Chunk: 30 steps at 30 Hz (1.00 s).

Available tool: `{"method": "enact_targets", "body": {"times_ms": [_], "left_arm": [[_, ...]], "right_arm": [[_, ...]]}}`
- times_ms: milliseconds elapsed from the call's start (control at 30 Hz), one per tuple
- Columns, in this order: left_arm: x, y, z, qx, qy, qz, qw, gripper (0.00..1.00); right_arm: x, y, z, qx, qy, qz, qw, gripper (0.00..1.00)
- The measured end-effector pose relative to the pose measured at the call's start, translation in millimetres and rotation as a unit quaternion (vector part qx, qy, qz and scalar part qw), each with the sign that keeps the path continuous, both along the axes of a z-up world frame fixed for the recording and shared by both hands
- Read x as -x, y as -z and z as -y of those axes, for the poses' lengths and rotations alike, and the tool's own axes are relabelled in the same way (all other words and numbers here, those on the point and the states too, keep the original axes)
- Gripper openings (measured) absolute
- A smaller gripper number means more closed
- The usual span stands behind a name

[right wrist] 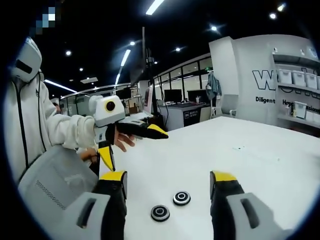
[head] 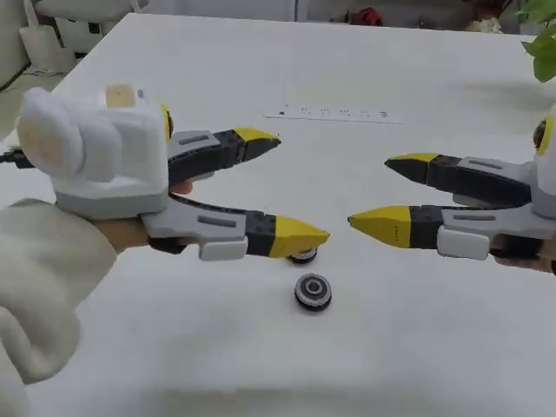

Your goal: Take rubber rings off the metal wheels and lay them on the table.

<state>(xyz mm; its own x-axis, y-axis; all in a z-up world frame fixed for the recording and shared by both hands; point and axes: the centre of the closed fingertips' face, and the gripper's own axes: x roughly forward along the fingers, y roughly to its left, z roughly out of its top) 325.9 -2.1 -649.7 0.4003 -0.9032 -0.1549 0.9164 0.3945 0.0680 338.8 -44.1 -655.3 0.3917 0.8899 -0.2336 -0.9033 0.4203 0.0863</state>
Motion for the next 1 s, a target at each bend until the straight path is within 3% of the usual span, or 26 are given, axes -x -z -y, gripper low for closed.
{"method": "enact_targets", "body": {"times_ms": [200, 300, 467, 567, 700, 867, 1000], "left_arm": [[1.1, 28.2, 4.7, -0.02, 0.0, -0.017, 0.9996, 0.65], [1.1, 43.7, 7.5, -0.034, -0.004, -0.021, 0.9992, 0.61], [3.0, 66.4, 12.5, -0.056, -0.004, -0.027, 0.9981, 0.54], [3.4, 80.0, 15.1, -0.065, -0.007, -0.037, 0.9972, 0.5], [6.0, 93.3, 17.2, -0.077, -0.003, -0.042, 0.9961, 0.41], [3.1, 100.1, 18.3, -0.077, -0.009, -0.048, 0.9958, 0.32], [2.8, 113.8, 21.8, -0.093, -0.004, -0.053, 0.9942, 0.29]], "right_arm": [[3.1, 27.9, 3.9, 0.018, 0.0, -0.02, 0.9996, 0.56], [6.1, 45.1, 5.8, 0.043, -0.002, -0.034, 0.9985, 0.53], [12.1, 60.1, 4.8, 0.054, -0.01, -0.05, 0.9972, 0.48], [18.1, 74.9, 6.6, 0.082, -0.019, -0.06, 0.9946, 0.47], [23.7, 84.5, 3.2, 0.093, -0.031, -0.064, 0.9931, 0.43], [26.2, 99.1, 1.9, 0.104, -0.039, -0.077, 0.9908, 0.39], [28.4, 108.5, 0.5, 0.112, -0.046, -0.088, 0.9888, 0.37]]}}
